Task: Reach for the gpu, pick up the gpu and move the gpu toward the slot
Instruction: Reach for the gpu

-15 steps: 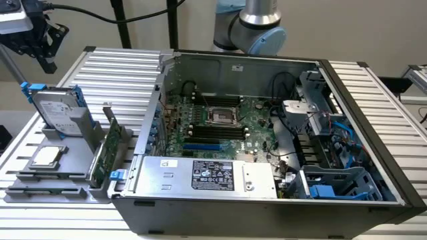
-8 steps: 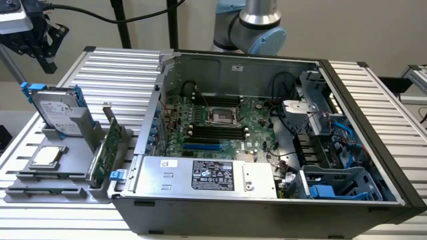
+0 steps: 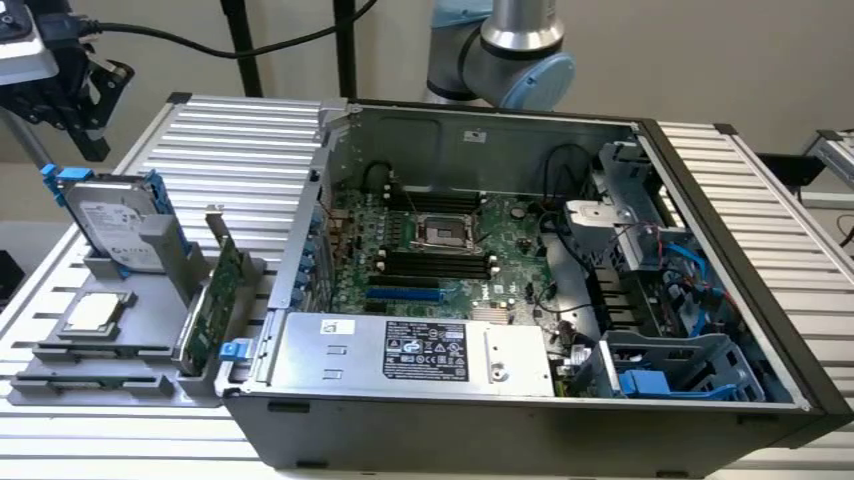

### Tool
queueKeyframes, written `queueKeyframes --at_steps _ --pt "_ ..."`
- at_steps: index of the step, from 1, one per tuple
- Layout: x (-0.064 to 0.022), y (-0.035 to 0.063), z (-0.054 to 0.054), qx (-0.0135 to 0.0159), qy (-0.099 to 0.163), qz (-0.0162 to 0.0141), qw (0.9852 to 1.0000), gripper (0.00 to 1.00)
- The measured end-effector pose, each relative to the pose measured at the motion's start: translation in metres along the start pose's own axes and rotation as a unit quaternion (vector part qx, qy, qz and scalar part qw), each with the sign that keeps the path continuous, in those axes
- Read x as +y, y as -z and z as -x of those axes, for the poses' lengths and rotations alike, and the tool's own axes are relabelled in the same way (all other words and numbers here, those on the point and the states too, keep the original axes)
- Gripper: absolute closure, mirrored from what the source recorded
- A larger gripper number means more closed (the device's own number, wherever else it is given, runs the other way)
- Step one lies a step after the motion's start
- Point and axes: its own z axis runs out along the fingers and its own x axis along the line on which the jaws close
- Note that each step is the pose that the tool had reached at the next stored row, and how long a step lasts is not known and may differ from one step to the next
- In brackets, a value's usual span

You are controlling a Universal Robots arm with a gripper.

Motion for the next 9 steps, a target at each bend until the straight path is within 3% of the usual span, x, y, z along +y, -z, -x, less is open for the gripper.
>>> queueKeyframes --at_steps 9 --pt "-0.0242 -0.0019 0.03 -0.0001 0.0 0.0 1.0 0.89"
